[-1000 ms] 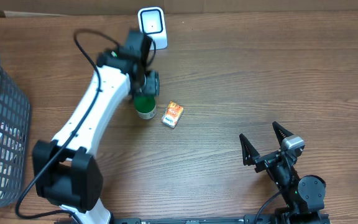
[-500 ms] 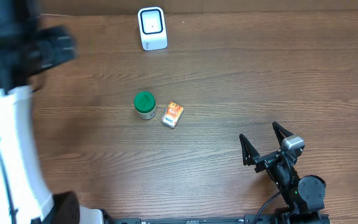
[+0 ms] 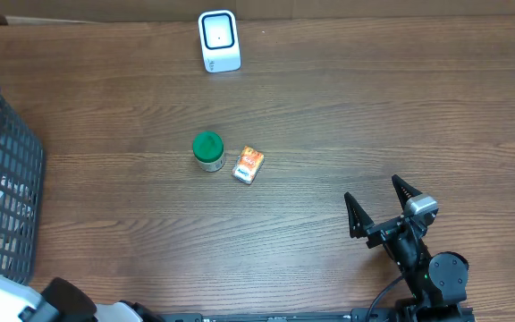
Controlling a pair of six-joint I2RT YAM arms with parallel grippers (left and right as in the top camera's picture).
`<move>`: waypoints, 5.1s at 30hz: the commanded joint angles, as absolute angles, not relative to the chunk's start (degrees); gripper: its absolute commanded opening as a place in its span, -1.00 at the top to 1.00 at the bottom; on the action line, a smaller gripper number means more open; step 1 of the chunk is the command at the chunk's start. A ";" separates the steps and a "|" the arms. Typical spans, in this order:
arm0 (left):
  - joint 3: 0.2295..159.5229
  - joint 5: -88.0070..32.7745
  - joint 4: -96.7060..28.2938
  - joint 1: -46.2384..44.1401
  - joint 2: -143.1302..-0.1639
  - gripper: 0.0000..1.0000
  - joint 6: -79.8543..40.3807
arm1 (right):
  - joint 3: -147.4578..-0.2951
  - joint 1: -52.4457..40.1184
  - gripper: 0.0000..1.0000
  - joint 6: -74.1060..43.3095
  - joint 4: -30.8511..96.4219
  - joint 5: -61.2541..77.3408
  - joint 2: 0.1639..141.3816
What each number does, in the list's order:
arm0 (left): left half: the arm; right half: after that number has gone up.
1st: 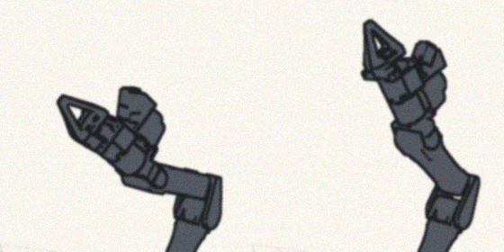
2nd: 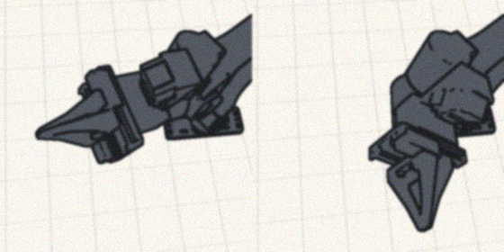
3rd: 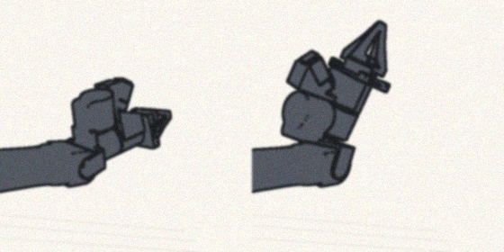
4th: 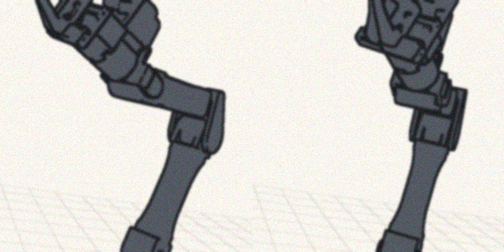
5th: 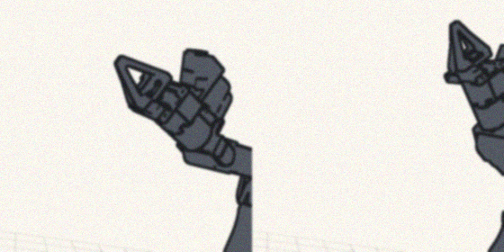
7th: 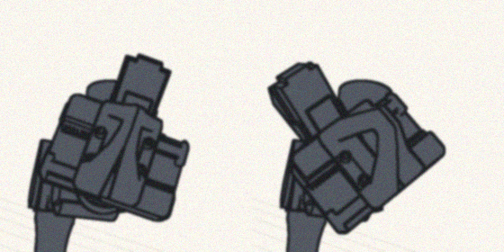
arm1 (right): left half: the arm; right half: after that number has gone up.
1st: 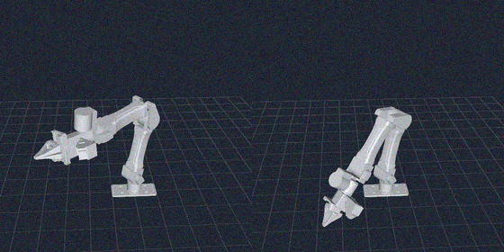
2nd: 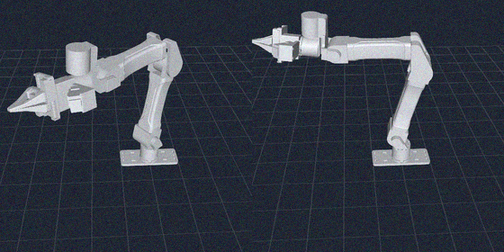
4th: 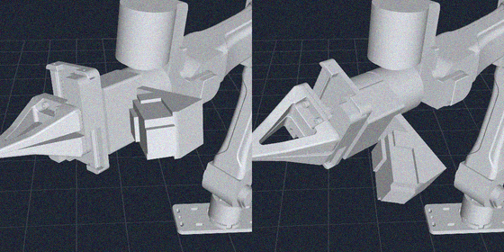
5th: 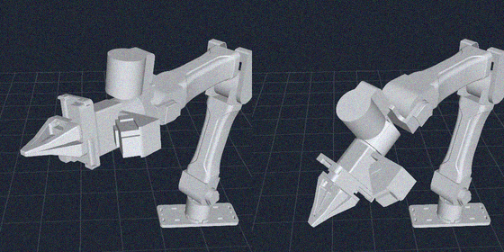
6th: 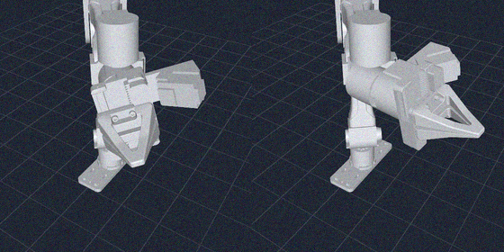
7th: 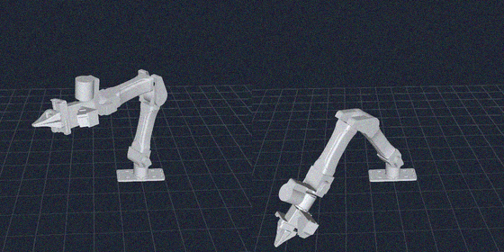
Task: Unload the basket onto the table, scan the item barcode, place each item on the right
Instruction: 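Release the jar and pull the left gripper back toward the basket, then lower the left gripper into the basket onto the dried mushroom bag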
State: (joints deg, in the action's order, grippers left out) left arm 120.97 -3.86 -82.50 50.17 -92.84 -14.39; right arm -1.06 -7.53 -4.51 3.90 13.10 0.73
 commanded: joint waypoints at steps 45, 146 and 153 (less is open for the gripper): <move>92.71 3.14 -60.25 51.31 -124.70 -0.80 -1.74 | -0.47 -7.33 -1.00 -4.93 3.51 12.88 0.16; 146.34 -13.28 -96.18 56.60 -133.01 -0.42 0.89 | -0.47 -7.33 -1.00 -4.93 3.51 12.88 0.16; 145.93 -18.37 -95.07 55.86 -137.25 -0.55 7.35 | -0.47 -7.33 -1.00 -4.93 3.51 12.88 0.16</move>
State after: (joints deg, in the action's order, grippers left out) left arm 146.32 -14.85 -95.50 56.62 -135.63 2.31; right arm -1.06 -7.53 -4.51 3.90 13.10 0.73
